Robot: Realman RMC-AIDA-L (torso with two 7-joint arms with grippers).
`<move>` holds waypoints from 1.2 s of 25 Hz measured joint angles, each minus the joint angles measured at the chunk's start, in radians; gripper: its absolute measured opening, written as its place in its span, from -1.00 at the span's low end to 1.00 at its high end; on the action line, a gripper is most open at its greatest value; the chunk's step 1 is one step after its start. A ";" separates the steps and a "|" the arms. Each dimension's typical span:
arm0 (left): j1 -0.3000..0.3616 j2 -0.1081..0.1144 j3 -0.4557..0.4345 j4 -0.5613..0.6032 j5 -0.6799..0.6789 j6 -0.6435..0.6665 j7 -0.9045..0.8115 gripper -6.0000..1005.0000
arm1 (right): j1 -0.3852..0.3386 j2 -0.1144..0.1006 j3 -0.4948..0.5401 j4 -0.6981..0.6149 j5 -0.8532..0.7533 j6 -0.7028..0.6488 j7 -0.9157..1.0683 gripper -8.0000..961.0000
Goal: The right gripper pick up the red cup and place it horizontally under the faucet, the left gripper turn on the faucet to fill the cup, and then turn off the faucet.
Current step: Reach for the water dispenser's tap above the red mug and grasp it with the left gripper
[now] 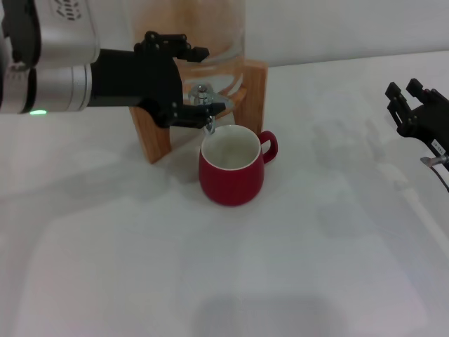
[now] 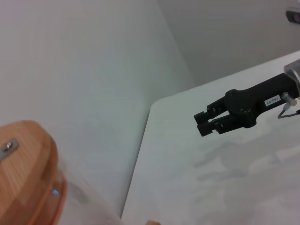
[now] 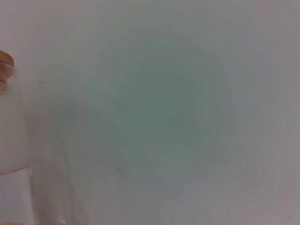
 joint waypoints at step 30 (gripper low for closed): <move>0.530 0.000 0.187 0.134 -0.341 -0.266 -0.008 0.58 | -0.006 0.002 -0.002 0.003 0.003 0.001 0.000 -0.20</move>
